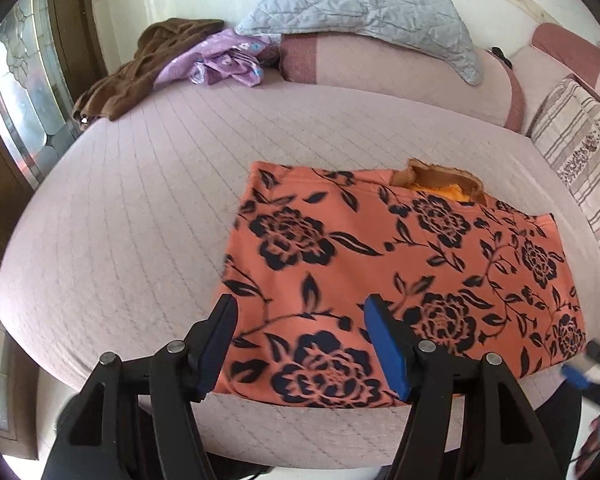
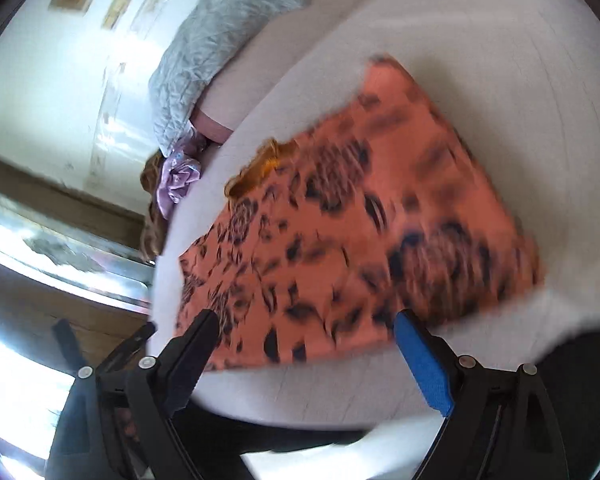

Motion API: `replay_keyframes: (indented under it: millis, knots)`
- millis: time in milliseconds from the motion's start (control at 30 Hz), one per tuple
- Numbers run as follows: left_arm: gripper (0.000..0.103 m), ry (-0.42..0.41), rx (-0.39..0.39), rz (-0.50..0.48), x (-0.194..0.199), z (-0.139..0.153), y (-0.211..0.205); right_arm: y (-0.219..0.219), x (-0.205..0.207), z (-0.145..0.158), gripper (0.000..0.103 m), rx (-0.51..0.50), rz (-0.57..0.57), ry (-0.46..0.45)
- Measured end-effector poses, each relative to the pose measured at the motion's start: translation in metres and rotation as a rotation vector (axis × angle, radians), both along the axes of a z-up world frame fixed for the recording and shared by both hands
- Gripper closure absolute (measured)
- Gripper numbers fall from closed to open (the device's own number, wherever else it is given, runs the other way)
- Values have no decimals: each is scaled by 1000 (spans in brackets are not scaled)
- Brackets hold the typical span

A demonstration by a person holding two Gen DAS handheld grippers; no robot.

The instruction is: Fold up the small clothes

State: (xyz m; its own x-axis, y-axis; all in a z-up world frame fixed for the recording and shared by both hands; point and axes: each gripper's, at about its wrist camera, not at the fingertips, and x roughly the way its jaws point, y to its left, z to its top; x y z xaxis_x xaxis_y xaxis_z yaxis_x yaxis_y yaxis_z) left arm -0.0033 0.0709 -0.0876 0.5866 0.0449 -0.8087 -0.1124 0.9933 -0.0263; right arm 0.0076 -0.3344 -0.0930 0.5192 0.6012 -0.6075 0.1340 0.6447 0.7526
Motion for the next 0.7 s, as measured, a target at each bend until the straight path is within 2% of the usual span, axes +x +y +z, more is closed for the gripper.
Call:
replay_keyframes:
  millis: [167, 267, 367, 433, 467, 500, 533, 667, 700]
  knots:
    - [36, 33, 15, -67, 4, -18, -31, -23, -17, -34, 12, 80, -124, 78]
    - [37, 42, 14, -92, 8, -27, -48, -45, -11, -39, 11, 136, -222, 79]
    - [36, 54, 12, -107, 14, -36, -62, -56, -2, -40, 11, 151, -252, 75]
    - [36, 86, 42, -120, 20, -48, -72, -60, 2, -35, 13, 136, -258, 58]
    - [36, 96, 64, -121, 22, -53, -75, -58, 5, -33, 28, 120, -253, 43]
    - [36, 99, 90, -121, 24, -56, -79, -58, 8, -30, 70, 94, -240, 36]
    - [36, 95, 100, -121, 25, -55, -80, -58, 11, -30, 79, 71, -239, 53]
    - [36, 54, 82, -112, 25, -36, -83, -57, 14, -24, 75, 32, -245, 52]
    - [36, 48, 80, -112, 26, -33, -83, -56, 14, -27, 52, 27, -246, 66]
